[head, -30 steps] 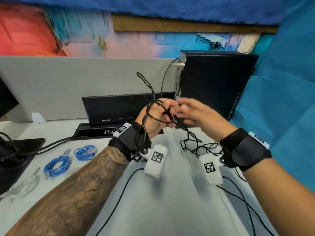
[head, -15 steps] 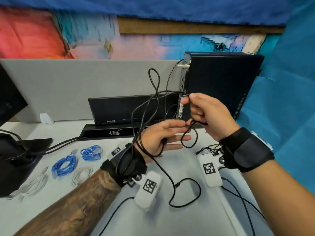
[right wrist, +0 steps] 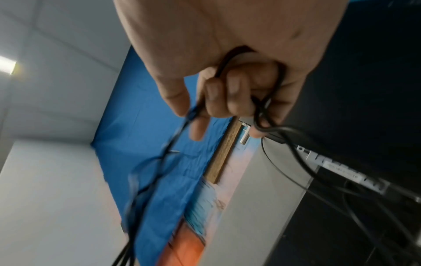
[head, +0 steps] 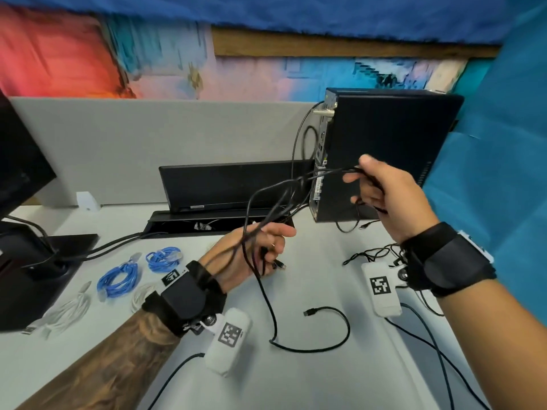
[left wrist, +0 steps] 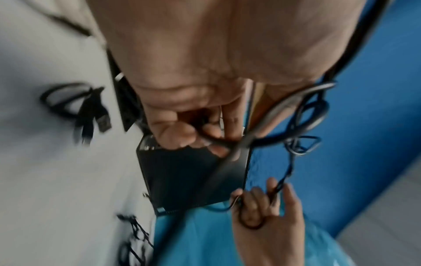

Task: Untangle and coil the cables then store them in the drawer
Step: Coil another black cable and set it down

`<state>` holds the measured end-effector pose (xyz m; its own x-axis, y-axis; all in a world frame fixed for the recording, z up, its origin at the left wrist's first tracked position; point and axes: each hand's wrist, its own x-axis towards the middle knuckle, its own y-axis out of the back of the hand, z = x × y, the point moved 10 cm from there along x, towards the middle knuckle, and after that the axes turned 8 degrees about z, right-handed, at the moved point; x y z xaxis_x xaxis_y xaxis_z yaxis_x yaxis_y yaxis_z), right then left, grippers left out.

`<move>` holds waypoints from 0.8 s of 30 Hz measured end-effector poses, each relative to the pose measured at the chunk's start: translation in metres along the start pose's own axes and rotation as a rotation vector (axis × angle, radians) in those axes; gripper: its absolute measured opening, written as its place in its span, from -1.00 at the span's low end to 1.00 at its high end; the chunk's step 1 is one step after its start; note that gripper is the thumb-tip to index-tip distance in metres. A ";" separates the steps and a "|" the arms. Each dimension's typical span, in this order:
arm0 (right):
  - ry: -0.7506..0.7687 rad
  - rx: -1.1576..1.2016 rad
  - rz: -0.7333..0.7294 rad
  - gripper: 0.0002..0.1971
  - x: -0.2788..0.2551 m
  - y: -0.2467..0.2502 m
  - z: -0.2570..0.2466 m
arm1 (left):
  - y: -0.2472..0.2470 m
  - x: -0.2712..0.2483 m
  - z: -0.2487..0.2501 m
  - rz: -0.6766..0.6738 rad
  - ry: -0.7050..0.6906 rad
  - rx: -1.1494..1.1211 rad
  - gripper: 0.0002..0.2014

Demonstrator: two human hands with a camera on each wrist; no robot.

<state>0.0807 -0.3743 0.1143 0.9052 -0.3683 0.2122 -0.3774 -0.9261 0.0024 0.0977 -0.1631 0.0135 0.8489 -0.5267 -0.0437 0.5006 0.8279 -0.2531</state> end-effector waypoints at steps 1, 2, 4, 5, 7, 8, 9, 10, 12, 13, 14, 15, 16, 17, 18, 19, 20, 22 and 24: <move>-0.005 0.090 0.009 -0.55 0.001 0.002 -0.002 | 0.001 -0.002 0.004 0.008 -0.039 0.144 -0.68; -0.008 0.164 0.017 -0.53 0.003 0.005 -0.003 | 0.002 -0.004 0.008 0.017 -0.078 0.281 -0.70; 0.012 0.159 0.025 -0.52 0.008 0.013 -0.005 | 0.004 -0.008 0.014 0.049 -0.122 0.421 -0.63; 0.050 0.067 0.029 -0.52 0.010 0.019 -0.006 | 0.005 -0.010 0.017 0.067 -0.138 0.433 -0.61; 0.156 -0.251 0.020 -0.50 0.011 0.029 -0.009 | 0.010 -0.013 0.027 0.128 -0.185 0.406 -0.62; 0.189 -0.427 -0.024 -0.50 0.012 0.030 -0.008 | 0.012 -0.014 0.033 0.155 -0.210 0.387 -0.61; 0.201 -0.590 -0.111 -0.52 0.010 0.026 -0.003 | 0.012 -0.017 0.039 0.170 -0.241 0.372 -0.60; 0.194 -0.739 -0.212 -0.55 0.006 0.021 0.004 | 0.009 -0.020 0.047 0.177 -0.282 0.374 -0.59; 0.197 -0.912 -0.309 -0.64 -0.005 0.011 0.011 | 0.001 -0.028 0.065 0.184 -0.389 0.381 -0.61; 0.221 -0.886 -0.291 -0.66 -0.010 0.005 0.006 | -0.004 -0.032 0.073 0.184 -0.431 0.369 -0.62; 0.245 -0.787 -0.267 -0.66 -0.017 -0.003 -0.002 | -0.008 -0.034 0.080 0.184 -0.462 0.348 -0.63; 0.255 -0.652 -0.273 -0.65 -0.025 -0.016 -0.011 | -0.012 -0.036 0.086 0.186 -0.485 0.313 -0.63; 0.246 -0.500 -0.328 -0.64 -0.036 -0.034 -0.017 | -0.015 -0.036 0.091 0.187 -0.498 0.267 -0.62; 0.223 -0.372 -0.415 -0.66 -0.047 -0.053 -0.019 | -0.019 -0.037 0.095 0.181 -0.497 0.199 -0.61; 0.194 -0.301 -0.515 -0.68 -0.059 -0.074 -0.017 | -0.022 -0.037 0.098 0.172 -0.487 0.111 -0.61; 0.177 -0.286 -0.608 -0.69 -0.073 -0.093 -0.012 | -0.024 -0.036 0.101 0.160 -0.468 0.008 -0.63; 0.174 -0.309 -0.682 -0.70 -0.084 -0.108 -0.004 | -0.026 -0.036 0.104 0.151 -0.447 -0.092 -0.66; 0.179 -0.368 -0.758 -0.79 -0.102 -0.128 0.013 | -0.024 -0.038 0.110 0.168 -0.443 -0.204 -0.68; 0.147 -0.345 -0.753 -0.83 -0.108 -0.131 0.025 | -0.013 -0.044 0.117 0.231 -0.487 -0.176 -0.69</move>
<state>0.0370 -0.2150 0.0669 0.9133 0.3749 0.1589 0.2575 -0.8341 0.4879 0.0738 -0.1277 0.1319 0.9341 -0.1517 0.3230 0.2924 0.8443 -0.4490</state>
